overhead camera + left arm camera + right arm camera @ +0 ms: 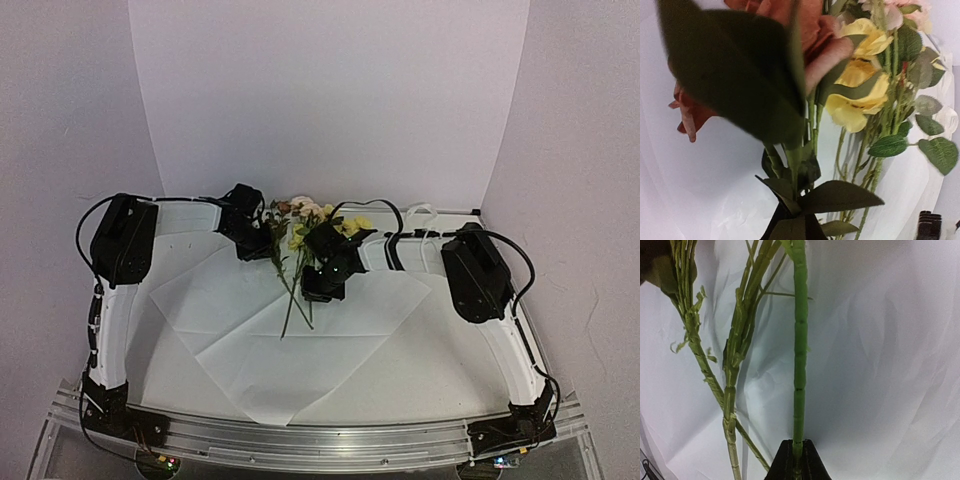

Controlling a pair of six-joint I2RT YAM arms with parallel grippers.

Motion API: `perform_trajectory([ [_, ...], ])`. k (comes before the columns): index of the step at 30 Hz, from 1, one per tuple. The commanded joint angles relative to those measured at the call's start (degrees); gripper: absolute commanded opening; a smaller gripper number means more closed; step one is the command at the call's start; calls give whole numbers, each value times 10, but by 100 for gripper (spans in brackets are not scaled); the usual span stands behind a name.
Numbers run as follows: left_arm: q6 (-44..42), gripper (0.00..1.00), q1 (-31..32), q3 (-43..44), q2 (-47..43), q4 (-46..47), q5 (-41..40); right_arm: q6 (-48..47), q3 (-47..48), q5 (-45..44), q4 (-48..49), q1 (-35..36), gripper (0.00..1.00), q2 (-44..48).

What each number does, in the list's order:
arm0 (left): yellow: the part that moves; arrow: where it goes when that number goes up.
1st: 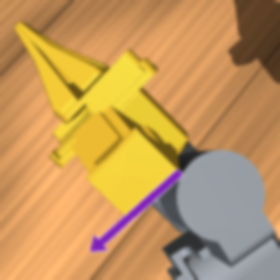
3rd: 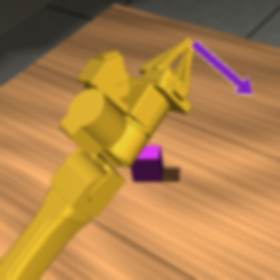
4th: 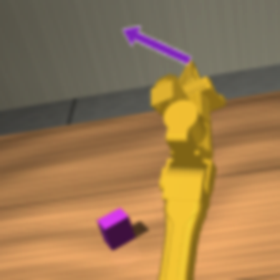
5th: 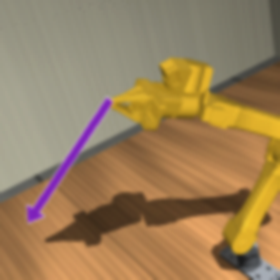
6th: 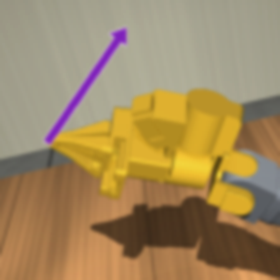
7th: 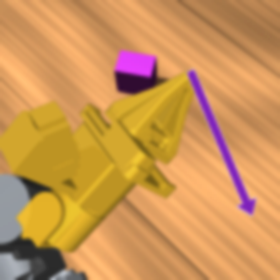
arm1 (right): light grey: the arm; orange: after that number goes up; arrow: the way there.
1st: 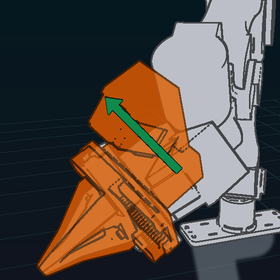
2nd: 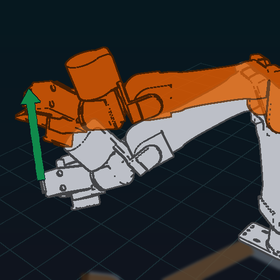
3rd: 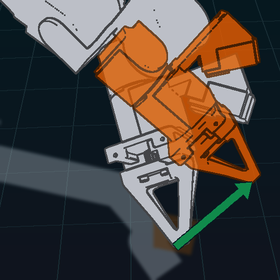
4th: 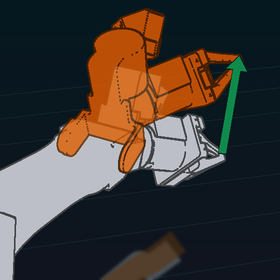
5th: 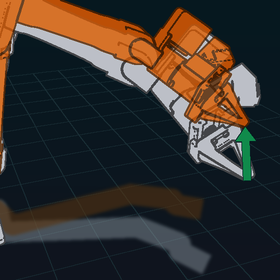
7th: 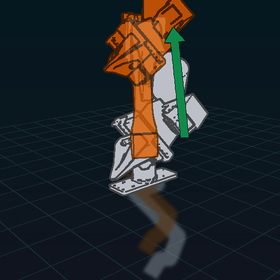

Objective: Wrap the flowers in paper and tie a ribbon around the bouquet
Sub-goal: Adjust the fake flower on the flattened wrapping paper.

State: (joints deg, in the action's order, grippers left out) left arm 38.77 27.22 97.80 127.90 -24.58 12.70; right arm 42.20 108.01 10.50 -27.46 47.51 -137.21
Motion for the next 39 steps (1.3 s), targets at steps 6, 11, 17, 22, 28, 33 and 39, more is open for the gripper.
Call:
perform_trajectory([
  [6,-85,0,-4,123,-1,-93,-20,-16,-35,13,-8,-9,0,20],
  [11,-137,0,-7,201,53,-154,39,-16,-34,14,-8,-10,0,23],
  [17,-174,0,-7,243,94,-189,60,-14,-22,16,-8,-9,0,20],
  [22,-192,0,-8,278,126,-215,66,-14,-19,14,-10,-10,1,19],
  [28,-192,0,-30,294,89,-227,47,-7,-21,16,-12,-14,1,13],
  [33,-208,0,-35,290,47,-248,23,-5,-19,15,-15,-14,1,12],
  [39,-218,0,-36,274,9,-247,25,-3,-18,16,-15,-14,1,12],
])
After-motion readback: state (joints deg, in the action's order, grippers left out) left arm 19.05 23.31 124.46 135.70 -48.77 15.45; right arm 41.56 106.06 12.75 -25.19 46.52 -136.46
